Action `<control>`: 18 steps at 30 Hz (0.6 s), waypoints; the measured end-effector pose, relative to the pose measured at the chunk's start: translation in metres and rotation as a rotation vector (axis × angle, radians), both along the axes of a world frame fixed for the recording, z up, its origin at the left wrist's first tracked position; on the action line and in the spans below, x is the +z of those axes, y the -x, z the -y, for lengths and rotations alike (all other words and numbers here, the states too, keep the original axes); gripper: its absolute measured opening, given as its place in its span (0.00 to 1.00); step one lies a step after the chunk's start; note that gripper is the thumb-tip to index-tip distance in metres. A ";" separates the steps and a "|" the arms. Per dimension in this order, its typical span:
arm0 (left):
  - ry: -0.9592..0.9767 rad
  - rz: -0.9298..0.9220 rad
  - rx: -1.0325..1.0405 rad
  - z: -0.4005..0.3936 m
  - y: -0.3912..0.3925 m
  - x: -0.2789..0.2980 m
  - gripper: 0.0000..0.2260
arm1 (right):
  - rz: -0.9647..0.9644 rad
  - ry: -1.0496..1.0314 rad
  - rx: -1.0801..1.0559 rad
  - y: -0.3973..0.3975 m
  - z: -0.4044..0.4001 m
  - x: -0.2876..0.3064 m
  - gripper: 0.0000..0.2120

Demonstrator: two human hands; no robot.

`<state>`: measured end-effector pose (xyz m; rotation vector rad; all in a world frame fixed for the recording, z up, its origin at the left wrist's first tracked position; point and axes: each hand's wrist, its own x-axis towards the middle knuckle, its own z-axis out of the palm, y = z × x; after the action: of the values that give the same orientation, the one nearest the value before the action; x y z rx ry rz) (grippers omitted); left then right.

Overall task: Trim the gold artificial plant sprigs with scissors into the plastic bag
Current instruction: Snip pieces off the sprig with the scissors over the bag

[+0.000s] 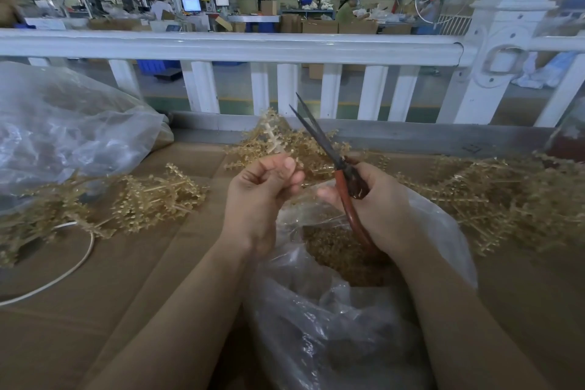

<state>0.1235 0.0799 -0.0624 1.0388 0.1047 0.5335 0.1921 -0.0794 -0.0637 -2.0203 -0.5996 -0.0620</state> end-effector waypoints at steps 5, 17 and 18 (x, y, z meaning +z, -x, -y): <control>0.093 0.046 0.039 -0.002 0.000 0.003 0.07 | 0.053 0.181 0.023 0.008 0.001 0.006 0.31; -0.024 0.030 0.130 0.000 0.000 0.004 0.07 | 0.235 0.436 -0.015 0.012 0.003 0.012 0.24; -0.023 0.031 0.134 0.001 0.000 0.004 0.08 | 0.241 0.432 -0.019 0.011 0.003 0.011 0.24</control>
<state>0.1235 0.0790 -0.0584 1.0503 0.1414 0.6735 0.1810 -0.0821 -0.0525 -2.4587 -0.7982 -0.2046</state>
